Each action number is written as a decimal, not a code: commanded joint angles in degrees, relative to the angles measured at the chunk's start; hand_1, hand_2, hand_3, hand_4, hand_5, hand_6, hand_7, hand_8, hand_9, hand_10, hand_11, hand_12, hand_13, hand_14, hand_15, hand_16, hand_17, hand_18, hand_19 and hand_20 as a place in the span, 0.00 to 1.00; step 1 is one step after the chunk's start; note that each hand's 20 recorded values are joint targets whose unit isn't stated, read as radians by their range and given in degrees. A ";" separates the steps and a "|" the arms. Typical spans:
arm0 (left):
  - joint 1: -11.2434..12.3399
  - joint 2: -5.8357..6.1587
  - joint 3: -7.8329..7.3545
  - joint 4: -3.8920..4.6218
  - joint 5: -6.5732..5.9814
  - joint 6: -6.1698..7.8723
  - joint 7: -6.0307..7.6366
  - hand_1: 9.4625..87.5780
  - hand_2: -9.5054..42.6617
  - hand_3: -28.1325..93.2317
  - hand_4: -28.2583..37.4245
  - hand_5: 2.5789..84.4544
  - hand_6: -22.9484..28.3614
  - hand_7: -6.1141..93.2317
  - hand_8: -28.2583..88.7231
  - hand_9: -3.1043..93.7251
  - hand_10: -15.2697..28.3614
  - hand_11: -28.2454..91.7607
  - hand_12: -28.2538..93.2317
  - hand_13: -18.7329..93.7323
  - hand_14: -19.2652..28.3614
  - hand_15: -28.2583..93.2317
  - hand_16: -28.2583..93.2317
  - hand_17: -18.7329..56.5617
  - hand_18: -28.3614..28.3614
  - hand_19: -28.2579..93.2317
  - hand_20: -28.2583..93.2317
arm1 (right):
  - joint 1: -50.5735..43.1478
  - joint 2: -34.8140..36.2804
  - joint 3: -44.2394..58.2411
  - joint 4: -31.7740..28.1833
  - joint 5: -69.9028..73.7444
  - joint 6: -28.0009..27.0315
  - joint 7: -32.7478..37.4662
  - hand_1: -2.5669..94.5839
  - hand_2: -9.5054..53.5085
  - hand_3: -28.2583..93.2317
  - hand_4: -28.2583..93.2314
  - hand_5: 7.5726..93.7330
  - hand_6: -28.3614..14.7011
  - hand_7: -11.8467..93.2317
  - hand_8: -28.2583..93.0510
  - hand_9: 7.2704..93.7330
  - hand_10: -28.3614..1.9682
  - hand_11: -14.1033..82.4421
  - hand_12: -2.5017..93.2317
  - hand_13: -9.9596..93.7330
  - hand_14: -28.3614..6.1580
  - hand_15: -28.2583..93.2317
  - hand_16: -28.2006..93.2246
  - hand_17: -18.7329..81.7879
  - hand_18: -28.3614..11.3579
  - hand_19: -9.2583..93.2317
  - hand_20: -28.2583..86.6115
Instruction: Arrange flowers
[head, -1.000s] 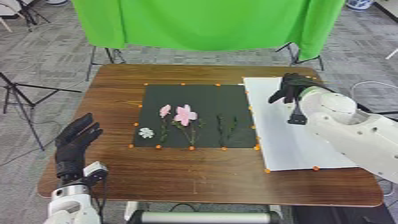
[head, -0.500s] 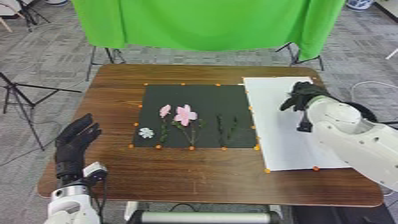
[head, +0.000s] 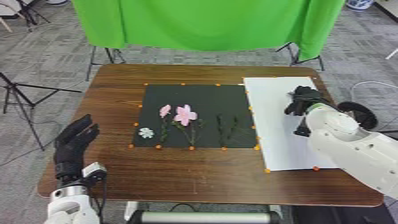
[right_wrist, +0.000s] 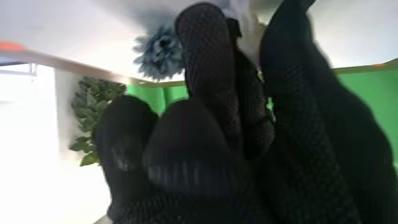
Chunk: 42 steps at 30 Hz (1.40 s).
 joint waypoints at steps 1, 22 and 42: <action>2.33 -1.94 1.81 -0.03 -0.06 0.27 -0.19 0.42 0.06 0.82 0.25 0.57 0.43 0.29 0.16 0.42 0.60 0.44 0.35 0.50 0.71 0.42 0.23 0.47 0.74 0.45 0.46 | -1.53 1.29 2.53 -4.38 -3.82 2.54 -2.20 0.63 0.06 0.69 0.07 0.82 0.65 0.31 0.30 0.96 0.53 0.37 0.25 1.00 0.77 0.79 0.44 0.88 0.36 1.00 0.79; 1.71 -1.61 2.01 0.21 0.22 -0.20 -0.71 0.41 0.05 0.82 0.25 0.57 0.44 0.28 0.16 0.42 0.61 0.44 0.35 0.49 0.72 0.42 0.23 0.45 0.74 0.44 0.45 | 25.88 -10.86 -25.38 -11.94 -3.55 -1.96 -20.43 0.62 0.05 0.71 0.06 0.81 0.70 0.32 0.28 0.92 0.56 0.37 0.26 0.98 0.77 0.79 0.45 0.85 0.35 1.00 0.81; 0.63 -1.39 1.99 0.78 0.60 -1.13 -1.70 0.42 0.05 0.80 0.27 0.58 0.46 0.26 0.17 0.41 0.62 0.44 0.35 0.48 0.74 0.44 0.22 0.42 0.74 0.44 0.43 | 24.71 -19.16 -28.12 -3.35 -6.25 -3.56 -17.78 0.61 0.07 0.69 0.08 0.80 0.72 0.33 0.27 0.88 0.56 0.32 0.28 0.96 0.76 0.79 0.45 0.83 0.36 1.00 0.80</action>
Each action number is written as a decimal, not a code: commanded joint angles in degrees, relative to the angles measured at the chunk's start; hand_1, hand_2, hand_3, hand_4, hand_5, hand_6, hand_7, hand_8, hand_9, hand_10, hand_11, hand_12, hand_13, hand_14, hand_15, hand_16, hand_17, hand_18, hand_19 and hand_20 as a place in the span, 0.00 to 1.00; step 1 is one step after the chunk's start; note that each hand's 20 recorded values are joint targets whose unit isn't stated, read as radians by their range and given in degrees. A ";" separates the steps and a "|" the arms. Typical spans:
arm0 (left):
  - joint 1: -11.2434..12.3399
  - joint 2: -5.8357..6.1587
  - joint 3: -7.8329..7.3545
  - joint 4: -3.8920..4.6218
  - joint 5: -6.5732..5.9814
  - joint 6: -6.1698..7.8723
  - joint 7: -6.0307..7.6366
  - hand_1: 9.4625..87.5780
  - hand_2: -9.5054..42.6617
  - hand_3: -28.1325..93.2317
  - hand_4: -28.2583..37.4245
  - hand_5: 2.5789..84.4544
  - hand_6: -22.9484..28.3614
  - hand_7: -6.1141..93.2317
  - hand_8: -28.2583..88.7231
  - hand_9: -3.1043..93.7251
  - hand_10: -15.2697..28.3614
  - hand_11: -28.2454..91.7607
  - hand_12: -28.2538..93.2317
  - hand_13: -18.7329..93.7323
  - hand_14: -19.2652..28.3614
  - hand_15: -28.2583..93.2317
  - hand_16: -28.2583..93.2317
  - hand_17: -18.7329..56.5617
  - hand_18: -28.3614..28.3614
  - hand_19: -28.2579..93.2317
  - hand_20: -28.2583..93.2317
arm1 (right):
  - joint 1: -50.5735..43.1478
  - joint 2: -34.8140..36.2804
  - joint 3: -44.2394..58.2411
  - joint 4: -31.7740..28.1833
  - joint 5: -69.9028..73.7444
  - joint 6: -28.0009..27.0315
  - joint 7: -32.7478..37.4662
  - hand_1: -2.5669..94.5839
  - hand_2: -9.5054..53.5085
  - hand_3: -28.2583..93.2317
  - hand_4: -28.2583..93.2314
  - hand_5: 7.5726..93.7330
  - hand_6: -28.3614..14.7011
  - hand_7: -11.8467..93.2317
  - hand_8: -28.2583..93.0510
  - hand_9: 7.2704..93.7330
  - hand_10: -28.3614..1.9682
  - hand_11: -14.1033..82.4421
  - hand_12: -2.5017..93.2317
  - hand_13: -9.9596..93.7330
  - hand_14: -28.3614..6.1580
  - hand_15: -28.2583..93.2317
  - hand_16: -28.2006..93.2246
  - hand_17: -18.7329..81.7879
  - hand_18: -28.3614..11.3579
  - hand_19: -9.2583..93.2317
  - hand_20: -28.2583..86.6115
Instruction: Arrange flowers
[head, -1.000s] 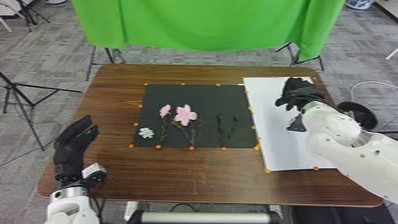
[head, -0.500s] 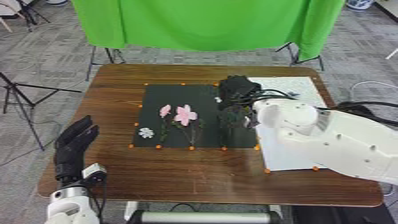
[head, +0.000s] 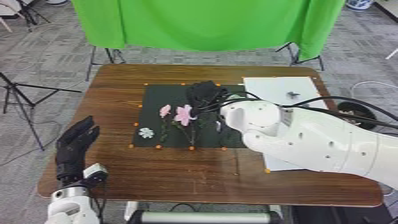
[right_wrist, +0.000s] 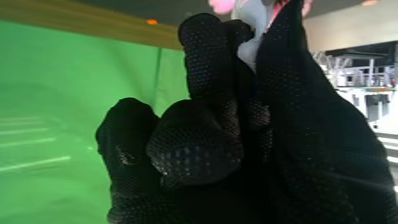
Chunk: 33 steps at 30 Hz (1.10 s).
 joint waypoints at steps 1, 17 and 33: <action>0.01 -1.56 2.01 1.10 0.54 -0.95 -0.88 0.42 0.05 0.80 0.27 0.58 0.46 0.26 0.17 0.41 0.61 0.44 0.35 0.48 0.74 0.44 0.22 0.42 0.74 0.44 0.43 | -0.66 -1.61 0.22 3.84 -1.37 0.65 1.89 0.61 0.07 0.69 0.07 0.80 0.73 0.33 0.27 0.88 0.56 0.32 0.28 0.96 0.76 0.79 0.45 0.83 0.36 1.00 0.80; -0.55 -1.70 1.93 1.41 1.07 -1.98 -1.57 0.41 0.05 0.80 0.27 0.57 0.45 0.26 0.17 0.41 0.61 0.43 0.35 0.48 0.74 0.44 0.22 0.42 0.74 0.43 0.43 | -0.79 -1.21 1.12 3.14 0.64 -2.12 2.77 0.55 0.03 0.70 0.10 0.77 0.72 0.32 0.27 0.85 0.53 0.32 0.24 0.95 0.75 0.79 0.45 0.83 0.35 1.00 0.80; -0.13 -1.79 1.89 1.19 0.89 -1.74 -1.46 0.41 0.05 0.80 0.27 0.57 0.44 0.26 0.17 0.41 0.61 0.43 0.35 0.48 0.74 0.43 0.22 0.41 0.74 0.43 0.43 | -1.16 1.21 7.43 0.78 3.30 -6.97 2.86 0.44 0.00 0.76 0.09 0.69 0.72 0.30 0.23 0.78 0.50 0.30 0.23 0.94 0.73 0.79 0.45 0.81 0.34 1.00 0.78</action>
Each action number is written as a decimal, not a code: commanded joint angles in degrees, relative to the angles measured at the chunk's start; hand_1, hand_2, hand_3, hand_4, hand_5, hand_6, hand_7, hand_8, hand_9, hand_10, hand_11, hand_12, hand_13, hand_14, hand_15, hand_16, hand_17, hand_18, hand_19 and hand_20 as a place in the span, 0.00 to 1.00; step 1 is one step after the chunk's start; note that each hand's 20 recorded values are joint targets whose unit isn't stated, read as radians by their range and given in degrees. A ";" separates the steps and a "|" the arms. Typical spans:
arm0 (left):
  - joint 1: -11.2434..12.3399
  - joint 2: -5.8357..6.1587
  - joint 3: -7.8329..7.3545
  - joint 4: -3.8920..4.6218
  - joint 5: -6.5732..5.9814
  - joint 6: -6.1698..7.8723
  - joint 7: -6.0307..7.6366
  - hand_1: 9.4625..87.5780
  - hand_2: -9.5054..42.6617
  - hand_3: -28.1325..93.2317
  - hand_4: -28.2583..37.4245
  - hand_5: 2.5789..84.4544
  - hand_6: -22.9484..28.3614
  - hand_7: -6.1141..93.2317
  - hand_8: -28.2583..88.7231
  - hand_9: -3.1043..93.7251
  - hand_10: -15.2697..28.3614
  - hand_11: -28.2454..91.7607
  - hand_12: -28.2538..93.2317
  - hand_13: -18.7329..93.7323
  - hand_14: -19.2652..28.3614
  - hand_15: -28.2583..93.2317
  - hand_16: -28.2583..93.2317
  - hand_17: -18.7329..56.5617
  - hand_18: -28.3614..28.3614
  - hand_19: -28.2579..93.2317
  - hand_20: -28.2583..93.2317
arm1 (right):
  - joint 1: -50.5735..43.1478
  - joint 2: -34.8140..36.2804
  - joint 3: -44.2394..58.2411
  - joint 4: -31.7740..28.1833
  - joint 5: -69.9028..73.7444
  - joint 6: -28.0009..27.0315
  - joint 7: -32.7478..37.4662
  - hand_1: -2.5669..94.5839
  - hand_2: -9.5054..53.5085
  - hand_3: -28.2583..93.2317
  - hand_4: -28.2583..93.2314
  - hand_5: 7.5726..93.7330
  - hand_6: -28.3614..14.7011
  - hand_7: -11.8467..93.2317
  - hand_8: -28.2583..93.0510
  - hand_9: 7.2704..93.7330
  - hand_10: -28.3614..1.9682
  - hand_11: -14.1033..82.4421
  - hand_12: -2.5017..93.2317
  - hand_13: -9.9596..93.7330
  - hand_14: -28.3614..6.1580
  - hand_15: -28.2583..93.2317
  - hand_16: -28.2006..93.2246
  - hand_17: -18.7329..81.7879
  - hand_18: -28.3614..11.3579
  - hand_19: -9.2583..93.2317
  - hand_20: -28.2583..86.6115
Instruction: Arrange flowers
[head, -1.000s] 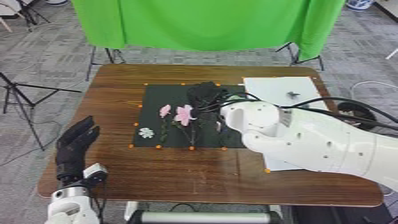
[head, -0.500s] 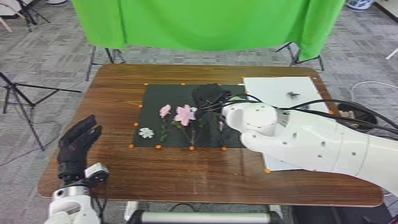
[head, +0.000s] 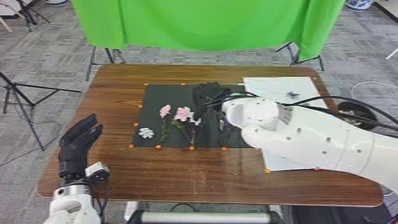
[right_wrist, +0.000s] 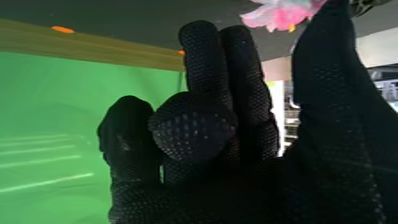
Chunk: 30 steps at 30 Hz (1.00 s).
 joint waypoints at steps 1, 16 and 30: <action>0.57 -1.79 1.74 0.98 0.19 -0.40 -0.28 0.41 0.04 0.81 0.27 0.57 0.44 0.26 0.17 0.41 0.61 0.43 0.35 0.48 0.74 0.43 0.22 0.41 0.74 0.43 0.43 | 0.33 2.49 5.07 -1.88 0.85 -1.24 0.50 0.44 0.00 0.76 0.09 0.69 0.72 0.30 0.22 0.77 0.50 0.30 0.23 0.94 0.73 0.79 0.45 0.81 0.34 1.00 0.78; 2.27 -1.98 1.14 0.26 0.03 0.29 -0.12 0.40 0.04 0.82 0.25 0.56 0.42 0.28 0.17 0.41 0.59 0.43 0.35 0.48 0.71 0.42 0.23 0.42 0.73 0.41 0.42 | -2.14 19.53 15.53 -1.98 -1.04 -2.07 10.91 0.36 0.00 0.77 0.11 0.64 0.68 0.27 0.16 0.71 0.46 0.27 0.22 0.92 0.70 0.78 0.45 0.79 0.32 1.00 0.77; 2.01 -2.08 1.60 0.16 0.21 0.21 -0.47 0.40 0.04 0.82 0.25 0.55 0.42 0.29 0.16 0.41 0.59 0.43 0.35 0.49 0.71 0.42 0.23 0.42 0.72 0.40 0.42 | -10.29 21.21 19.77 5.81 -0.21 -7.11 17.05 0.32 0.00 0.75 0.11 0.61 0.69 0.24 0.17 0.70 0.42 0.26 0.23 0.91 0.65 0.78 0.45 0.78 0.29 1.00 0.76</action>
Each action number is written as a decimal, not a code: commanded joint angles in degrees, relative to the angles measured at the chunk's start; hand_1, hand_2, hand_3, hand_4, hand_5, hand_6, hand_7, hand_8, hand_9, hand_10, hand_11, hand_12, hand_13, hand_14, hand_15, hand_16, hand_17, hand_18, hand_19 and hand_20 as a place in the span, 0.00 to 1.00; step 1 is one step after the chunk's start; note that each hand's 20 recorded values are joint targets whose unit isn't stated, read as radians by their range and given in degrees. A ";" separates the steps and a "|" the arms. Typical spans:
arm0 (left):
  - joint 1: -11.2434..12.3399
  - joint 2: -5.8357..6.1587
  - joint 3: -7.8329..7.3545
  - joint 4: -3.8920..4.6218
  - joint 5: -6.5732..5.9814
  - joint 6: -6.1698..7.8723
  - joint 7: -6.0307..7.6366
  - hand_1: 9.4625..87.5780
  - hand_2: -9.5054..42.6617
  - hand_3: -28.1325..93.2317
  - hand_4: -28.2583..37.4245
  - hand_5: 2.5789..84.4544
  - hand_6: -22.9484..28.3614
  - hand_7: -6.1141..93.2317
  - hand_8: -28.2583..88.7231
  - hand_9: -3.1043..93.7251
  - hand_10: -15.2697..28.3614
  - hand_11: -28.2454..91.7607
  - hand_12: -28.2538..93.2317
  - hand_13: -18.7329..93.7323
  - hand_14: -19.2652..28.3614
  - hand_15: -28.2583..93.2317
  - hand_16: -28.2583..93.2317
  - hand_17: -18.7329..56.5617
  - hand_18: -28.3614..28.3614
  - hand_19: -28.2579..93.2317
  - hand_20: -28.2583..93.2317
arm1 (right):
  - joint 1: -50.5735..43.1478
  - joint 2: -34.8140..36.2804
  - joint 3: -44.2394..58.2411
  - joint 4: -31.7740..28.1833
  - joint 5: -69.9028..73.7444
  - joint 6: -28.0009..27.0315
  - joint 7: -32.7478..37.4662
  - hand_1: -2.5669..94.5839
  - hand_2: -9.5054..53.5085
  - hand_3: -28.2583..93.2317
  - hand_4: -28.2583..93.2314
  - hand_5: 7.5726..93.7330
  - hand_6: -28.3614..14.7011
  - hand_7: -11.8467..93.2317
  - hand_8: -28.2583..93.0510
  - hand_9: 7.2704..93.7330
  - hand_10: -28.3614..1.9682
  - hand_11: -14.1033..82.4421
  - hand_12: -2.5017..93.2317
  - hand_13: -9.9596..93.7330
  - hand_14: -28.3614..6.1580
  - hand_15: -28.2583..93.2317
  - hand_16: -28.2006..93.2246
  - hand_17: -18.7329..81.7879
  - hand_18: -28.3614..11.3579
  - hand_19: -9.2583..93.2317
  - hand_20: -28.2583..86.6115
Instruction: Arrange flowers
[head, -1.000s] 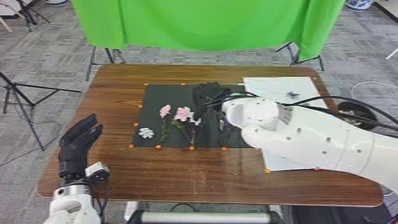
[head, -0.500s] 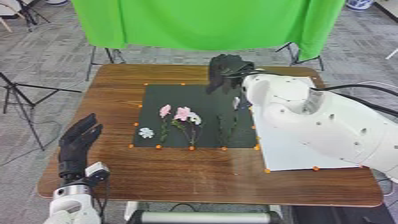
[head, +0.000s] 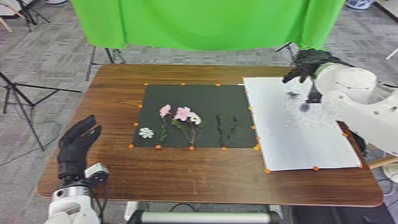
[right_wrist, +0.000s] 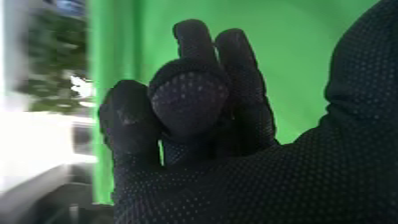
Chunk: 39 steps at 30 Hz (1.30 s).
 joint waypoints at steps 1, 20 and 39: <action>1.31 -1.89 1.91 0.42 0.29 -0.16 -0.64 0.40 0.04 0.82 0.25 0.55 0.42 0.29 0.16 0.41 0.59 0.43 0.35 0.49 0.71 0.42 0.23 0.42 0.72 0.40 0.42 | -4.97 1.04 0.91 1.51 -0.23 -1.64 2.56 0.32 0.00 0.75 0.11 0.61 0.69 0.24 0.17 0.71 0.42 0.26 0.23 0.91 0.65 0.78 0.44 0.78 0.29 1.00 0.76; 1.06 -1.93 2.10 0.61 0.53 -0.74 -1.51 0.40 0.04 0.82 0.24 0.55 0.42 0.29 0.16 0.41 0.59 0.43 0.35 0.49 0.71 0.42 0.23 0.42 0.73 0.40 0.42 | -16.34 -0.03 6.86 3.45 4.28 0.15 5.21 0.41 0.01 0.76 0.11 0.65 0.73 0.26 0.16 0.82 0.45 0.29 0.22 0.95 0.70 0.77 0.44 0.81 0.31 1.00 0.77; 1.31 -1.88 2.19 0.51 0.17 -0.69 -0.91 0.39 0.05 0.83 0.24 0.55 0.42 0.29 0.16 0.42 0.59 0.43 0.35 0.49 0.71 0.42 0.23 0.41 0.73 0.41 0.43 | -6.37 1.12 5.10 -9.85 12.35 11.96 -2.04 0.63 0.06 0.72 0.08 0.79 0.70 0.28 0.27 0.95 0.56 0.30 0.28 1.00 0.77 0.77 0.44 0.86 0.35 1.00 0.77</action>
